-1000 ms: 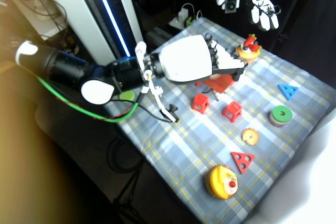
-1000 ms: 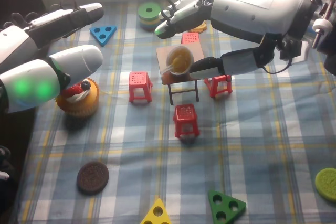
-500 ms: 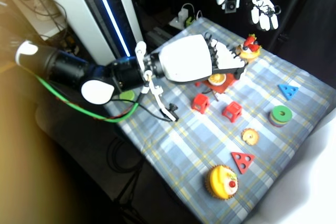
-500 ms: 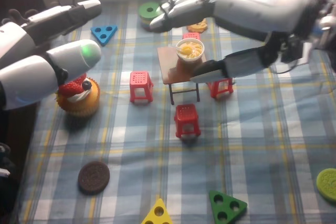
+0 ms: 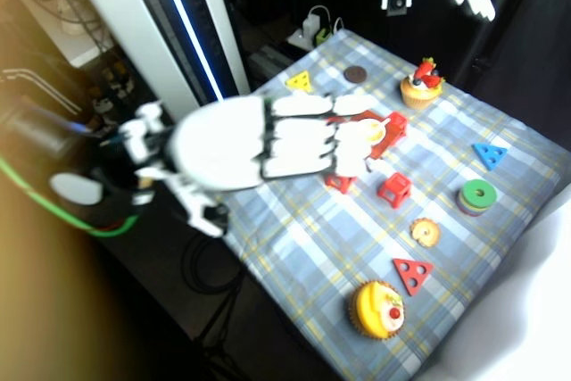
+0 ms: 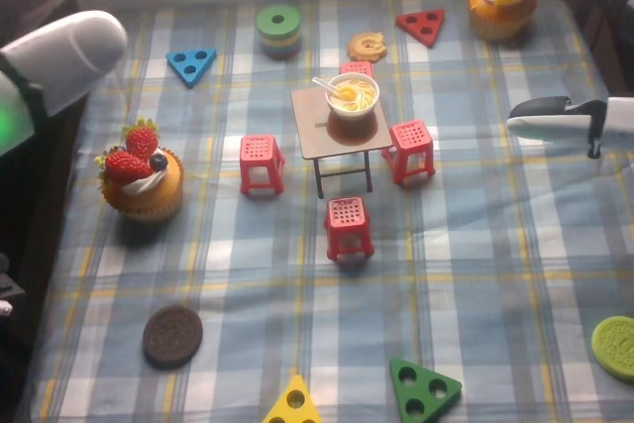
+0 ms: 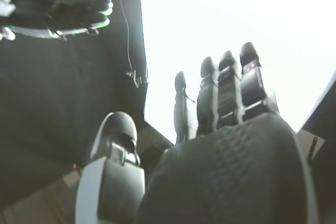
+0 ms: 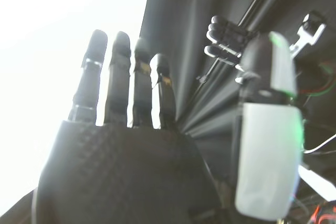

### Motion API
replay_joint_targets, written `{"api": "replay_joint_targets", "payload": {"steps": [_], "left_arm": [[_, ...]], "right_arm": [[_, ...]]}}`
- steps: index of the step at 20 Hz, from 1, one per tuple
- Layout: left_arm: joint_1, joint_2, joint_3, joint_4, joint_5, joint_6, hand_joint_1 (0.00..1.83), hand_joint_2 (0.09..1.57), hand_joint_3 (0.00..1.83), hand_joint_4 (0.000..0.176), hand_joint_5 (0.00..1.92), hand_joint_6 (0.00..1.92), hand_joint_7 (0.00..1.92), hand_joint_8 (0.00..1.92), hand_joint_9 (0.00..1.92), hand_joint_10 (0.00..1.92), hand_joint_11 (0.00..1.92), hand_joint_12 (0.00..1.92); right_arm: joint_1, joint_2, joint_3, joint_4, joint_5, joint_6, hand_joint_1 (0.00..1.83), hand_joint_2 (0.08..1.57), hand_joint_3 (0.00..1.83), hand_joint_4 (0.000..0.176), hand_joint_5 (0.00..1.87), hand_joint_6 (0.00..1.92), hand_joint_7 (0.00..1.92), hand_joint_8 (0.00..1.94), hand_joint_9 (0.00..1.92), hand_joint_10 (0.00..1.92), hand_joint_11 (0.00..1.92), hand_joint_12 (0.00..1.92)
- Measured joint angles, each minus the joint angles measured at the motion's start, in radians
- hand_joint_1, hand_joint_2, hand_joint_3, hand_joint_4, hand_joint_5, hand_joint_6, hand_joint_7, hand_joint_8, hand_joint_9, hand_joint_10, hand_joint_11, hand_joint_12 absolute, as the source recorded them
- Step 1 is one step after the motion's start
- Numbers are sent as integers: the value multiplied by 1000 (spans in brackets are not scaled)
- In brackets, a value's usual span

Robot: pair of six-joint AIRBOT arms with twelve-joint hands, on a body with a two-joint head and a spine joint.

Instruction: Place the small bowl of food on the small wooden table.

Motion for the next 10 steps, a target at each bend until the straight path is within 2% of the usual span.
{"api": "replay_joint_targets", "payload": {"steps": [1, 2, 3, 4, 5, 6, 7, 8, 9, 10], "left_arm": [[3, 0, 11, 6, -13, -44, 451, 1118, 0, 139, 266, 1, 169, 1, 62, 0, 20, 10], [3, 0, 18, 8, -26, -87, 448, 1117, 0, 137, 240, 0, 148, 0, 54, 0, 21, 11], [3, -2, 38, 19, -71, -166, 406, 1104, 0, 133, 162, 0, 79, 0, 29, 0, 27, 15], [3, -3, 42, 25, -81, -184, 476, 1092, 0, 131, 157, 0, 71, 0, 25, 0, 28, 17], [3, -6, 50, 37, -101, -222, 476, 1092, 0, 131, 157, 0, 71, 0, 25, 0, 28, 17], [6, -15, 57, 58, -133, -274, 522, 1086, 0, 106, 97, 0, 25, 0, 4, 0, 5, 3], [13, -26, 64, 77, -168, -325, 584, 1062, 0, 96, 83, 11, 63, 16, 27, 10, 21, 9], [16, -29, 64, 80, -181, -341, 584, 1062, 0, 96, 83, 11, 63, 16, 27, 10, 21, 9], [27, -35, 69, 86, -227, -372, 201, 1156, 7, 19, 229, 28, 76, 16, 52, 0, 0, 267], [39, -40, 78, 84, -264, -397, 201, 1156, 7, 19, 229, 28, 76, 16, 52, 0, 0, 267]], "right_arm": [[-37, 0, -10, 26, 48, -2, 921, 978, 3, 11, 286, 0, 388, 0, 445, 7, 157, 544], [-70, -1, -21, 53, 88, -3, 907, 959, 0, 4, 281, 0, 377, 0, 455, 5, 171, 526], [-138, 0, -50, 105, 155, -5, 807, 917, 0, 2, 301, 2, 444, 8, 530, 11, 215, 644], [-152, 2, -58, 114, 170, -5, 780, 941, 0, 0, 305, 0, 465, 1, 544, 4, 179, 757], [-180, 12, -76, 128, 206, -7, 780, 941, 0, 0, 305, 0, 465, 1, 544, 4, 179, 757], [-220, 31, -102, 135, 262, -18, 722, 989, 0, 0, 349, 2, 504, 2, 579, 6, 209, 845], [-255, 53, -132, 152, 334, -45, 584, 1071, 12, 0, 289, 0, 527, 0, 626, 6, 312, 829], [-257, 61, -140, 160, 350, -48, 584, 1071, 12, 0, 289, 0, 527, 0, 626, 6, 312, 829], [-255, 69, -150, 174, 385, -69, 610, 1146, 2, 74, 206, 4, 360, 0, 455, 0, 85, 909], [-254, 73, -151, 175, 397, -83, 610, 1146, 2, 74, 206, 4, 360, 0, 455, 0, 85, 909]]}}
